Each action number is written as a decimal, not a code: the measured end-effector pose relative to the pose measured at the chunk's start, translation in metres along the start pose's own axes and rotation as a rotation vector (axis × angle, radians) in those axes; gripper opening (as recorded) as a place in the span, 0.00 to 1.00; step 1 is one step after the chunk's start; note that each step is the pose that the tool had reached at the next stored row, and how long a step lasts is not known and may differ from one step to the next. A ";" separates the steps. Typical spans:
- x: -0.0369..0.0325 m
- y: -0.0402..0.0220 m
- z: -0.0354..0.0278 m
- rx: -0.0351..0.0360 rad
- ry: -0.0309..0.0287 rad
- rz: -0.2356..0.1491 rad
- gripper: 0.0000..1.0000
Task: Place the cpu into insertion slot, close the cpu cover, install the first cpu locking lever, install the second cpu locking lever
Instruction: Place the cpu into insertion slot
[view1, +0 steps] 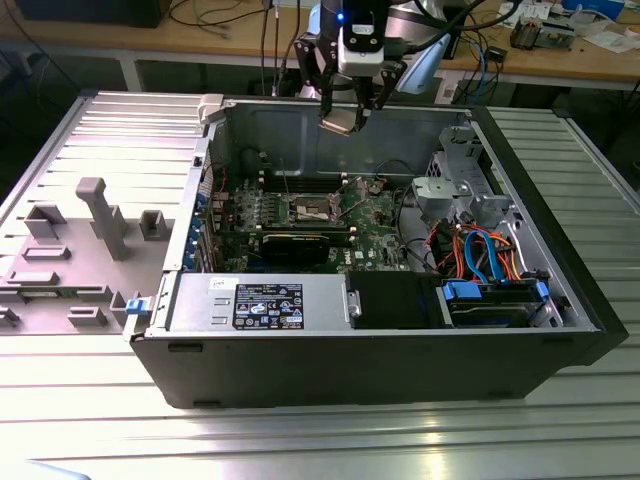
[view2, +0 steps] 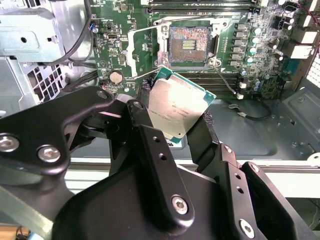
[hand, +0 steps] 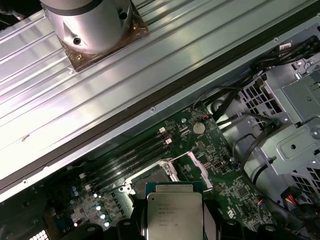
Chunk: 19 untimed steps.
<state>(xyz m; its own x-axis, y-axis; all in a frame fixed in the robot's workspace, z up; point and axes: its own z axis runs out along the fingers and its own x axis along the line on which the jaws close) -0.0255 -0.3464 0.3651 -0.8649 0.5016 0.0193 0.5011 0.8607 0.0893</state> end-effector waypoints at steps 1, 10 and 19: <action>0.0000 0.0000 0.0000 -0.0001 -0.0005 0.005 0.55; 0.0000 0.0000 0.0000 -0.0003 -0.0013 0.014 0.55; 0.0000 0.0000 0.0000 -0.0006 -0.0026 0.029 0.55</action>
<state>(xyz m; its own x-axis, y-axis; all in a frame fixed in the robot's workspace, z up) -0.0256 -0.3464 0.3651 -0.8502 0.5261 0.0193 0.5256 0.8460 0.0894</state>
